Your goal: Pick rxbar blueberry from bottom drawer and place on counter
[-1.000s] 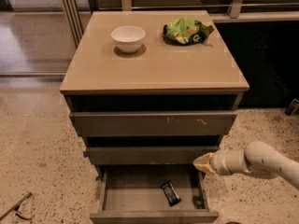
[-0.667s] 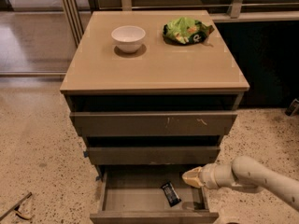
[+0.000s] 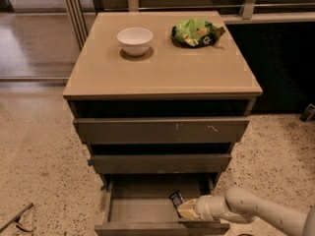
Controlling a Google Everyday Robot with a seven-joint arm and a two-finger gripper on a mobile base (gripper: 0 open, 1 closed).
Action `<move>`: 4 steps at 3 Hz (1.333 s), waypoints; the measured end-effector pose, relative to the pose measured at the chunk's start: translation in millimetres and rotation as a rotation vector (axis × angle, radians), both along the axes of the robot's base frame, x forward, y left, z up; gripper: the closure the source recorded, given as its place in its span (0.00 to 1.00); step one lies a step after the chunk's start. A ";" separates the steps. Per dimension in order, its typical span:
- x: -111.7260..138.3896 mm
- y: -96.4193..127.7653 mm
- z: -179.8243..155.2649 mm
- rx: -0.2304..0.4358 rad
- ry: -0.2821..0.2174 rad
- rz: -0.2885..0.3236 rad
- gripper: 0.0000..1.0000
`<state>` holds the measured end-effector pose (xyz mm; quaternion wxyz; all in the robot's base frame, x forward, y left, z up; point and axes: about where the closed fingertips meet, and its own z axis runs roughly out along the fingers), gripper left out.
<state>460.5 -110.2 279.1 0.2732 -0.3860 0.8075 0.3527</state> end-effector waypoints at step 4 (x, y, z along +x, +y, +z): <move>34.1 -12.4 -43.9 -0.193 -0.173 -0.005 0.58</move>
Offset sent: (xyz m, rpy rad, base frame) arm 0.0101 -0.0189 -0.0222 -0.1700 -0.1348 -0.0246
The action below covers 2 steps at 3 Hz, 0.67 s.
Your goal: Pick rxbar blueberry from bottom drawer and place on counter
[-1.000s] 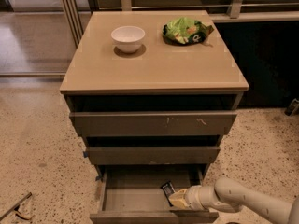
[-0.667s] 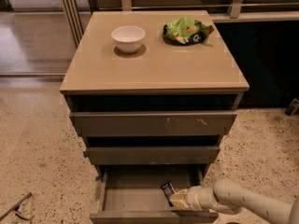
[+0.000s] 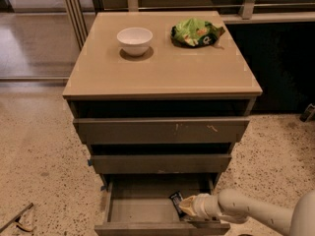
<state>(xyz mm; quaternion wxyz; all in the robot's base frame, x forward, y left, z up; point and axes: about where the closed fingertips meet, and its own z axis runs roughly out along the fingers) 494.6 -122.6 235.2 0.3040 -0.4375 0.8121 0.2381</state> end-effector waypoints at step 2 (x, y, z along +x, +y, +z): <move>26.0 -0.9 -44.2 -0.010 -0.012 0.002 0.17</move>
Offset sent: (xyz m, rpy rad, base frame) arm 0.0460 -0.0093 -0.0743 -0.0038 -0.0165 -0.0119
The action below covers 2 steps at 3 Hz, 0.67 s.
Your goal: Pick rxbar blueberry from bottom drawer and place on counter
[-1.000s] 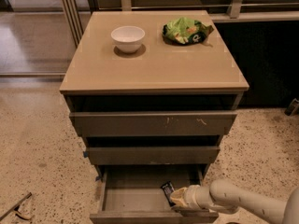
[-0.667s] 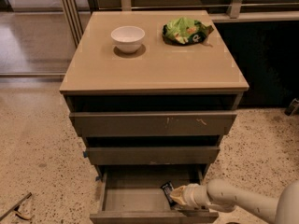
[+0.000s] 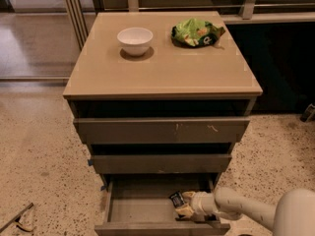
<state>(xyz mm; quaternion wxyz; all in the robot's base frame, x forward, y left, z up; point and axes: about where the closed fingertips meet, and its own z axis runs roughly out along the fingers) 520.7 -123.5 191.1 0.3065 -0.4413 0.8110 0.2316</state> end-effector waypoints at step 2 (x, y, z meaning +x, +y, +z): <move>18.6 -2.1 -30.9 0.021 0.004 -0.010 0.13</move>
Offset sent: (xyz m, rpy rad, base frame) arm 0.0310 -0.0075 -0.0447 0.0333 -0.0039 -0.0211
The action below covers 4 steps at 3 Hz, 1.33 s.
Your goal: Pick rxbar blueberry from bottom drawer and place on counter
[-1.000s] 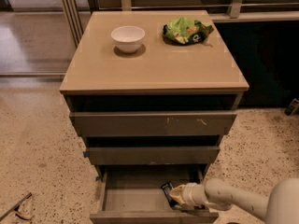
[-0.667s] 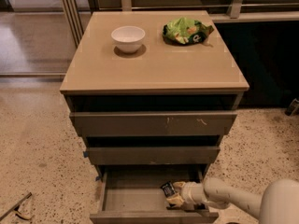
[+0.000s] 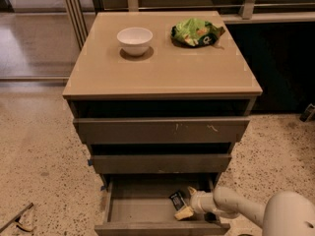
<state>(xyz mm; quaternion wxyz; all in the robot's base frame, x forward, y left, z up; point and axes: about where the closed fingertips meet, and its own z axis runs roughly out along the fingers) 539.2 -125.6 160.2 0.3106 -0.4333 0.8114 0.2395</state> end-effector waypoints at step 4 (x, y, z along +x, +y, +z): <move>12.3 13.9 -46.1 -0.074 -0.045 -0.028 0.23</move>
Offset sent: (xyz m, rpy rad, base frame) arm 0.0172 0.0046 -0.0354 -0.0031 -0.0409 -0.0116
